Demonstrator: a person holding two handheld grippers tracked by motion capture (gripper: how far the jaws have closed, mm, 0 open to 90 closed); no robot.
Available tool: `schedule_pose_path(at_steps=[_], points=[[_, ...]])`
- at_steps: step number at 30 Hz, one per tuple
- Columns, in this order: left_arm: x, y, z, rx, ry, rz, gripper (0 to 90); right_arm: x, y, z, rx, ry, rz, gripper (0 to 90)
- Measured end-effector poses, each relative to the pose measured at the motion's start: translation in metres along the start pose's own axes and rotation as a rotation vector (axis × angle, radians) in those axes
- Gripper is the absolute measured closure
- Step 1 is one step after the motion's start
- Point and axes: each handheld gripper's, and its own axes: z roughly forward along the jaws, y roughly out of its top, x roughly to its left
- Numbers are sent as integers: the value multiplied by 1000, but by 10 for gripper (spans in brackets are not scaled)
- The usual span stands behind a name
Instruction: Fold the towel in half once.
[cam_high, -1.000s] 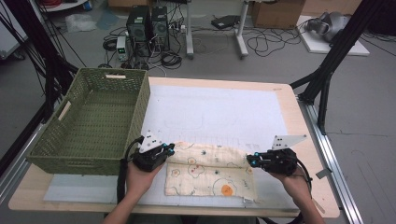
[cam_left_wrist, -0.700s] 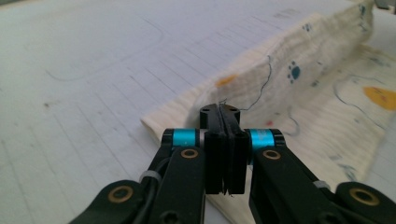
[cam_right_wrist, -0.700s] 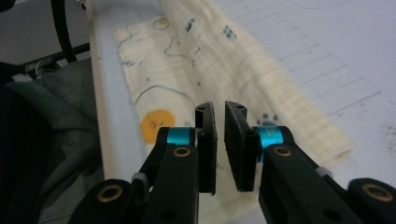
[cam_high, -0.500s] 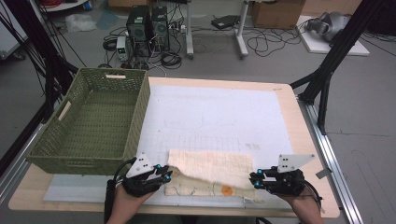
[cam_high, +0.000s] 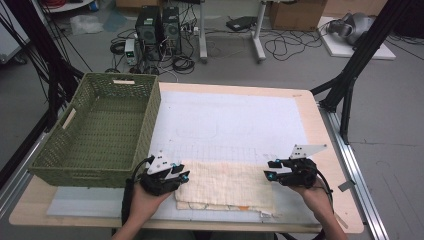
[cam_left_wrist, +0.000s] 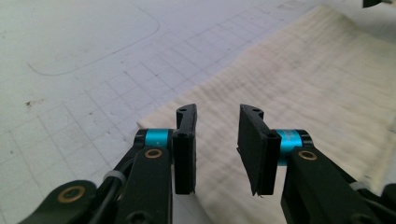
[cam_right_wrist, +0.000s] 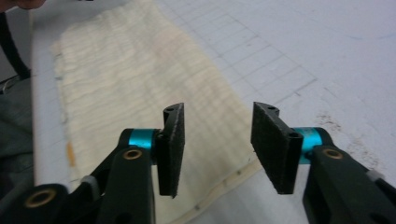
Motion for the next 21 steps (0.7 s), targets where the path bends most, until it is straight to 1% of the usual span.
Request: schedule_pose_path(at_steps=[4, 5, 7, 8, 10, 11, 12, 13, 15, 16, 17, 18, 19, 20, 21], points=[[8, 1, 15, 23, 24, -20, 666, -11, -2, 9, 43, -26, 15, 485], [10, 1, 18, 40, 32, -12, 657, -12, -2, 10, 48, -27, 16, 482], [13, 1, 24, 63, 45, -26, 631, -14, -3, 12, 64, -37, 13, 474], [14, 1, 26, 72, 55, -35, 617, -15, -3, 13, 70, -43, 11, 472], [16, 1, 30, 87, 84, -46, 583, -19, -5, 14, 87, -43, 30, 470], [17, 0, 32, 95, 87, -54, 567, -20, -6, 14, 96, -46, 37, 471], [18, 0, 33, 107, 85, -51, 558, -21, -7, 14, 100, -42, 47, 473], [18, -1, 35, 116, 88, -45, 553, -22, -7, 15, 98, -40, 45, 476], [18, 0, 35, 117, 92, -55, 551, -22, -7, 18, 113, -36, 37, 504], [17, 0, 35, 117, 93, -52, 562, -22, -7, 20, 123, -32, 33, 533], [17, 0, 36, 116, 84, -48, 601, -22, -7, 23, 133, -19, 32, 562], [16, 0, 36, 114, 73, -49, 652, -21, -6, 23, 133, -25, 22, 616], [16, 1, 35, 117, 62, -44, 710, -22, -6, 23, 135, -12, 21, 699], [15, 1, 36, 116, 61, -37, 774, -22, -6, 25, 136, 20, 26, 753], [14, 2, 36, 111, 68, -27, 812, -22, -6, 26, 141, 37, 22, 804]])
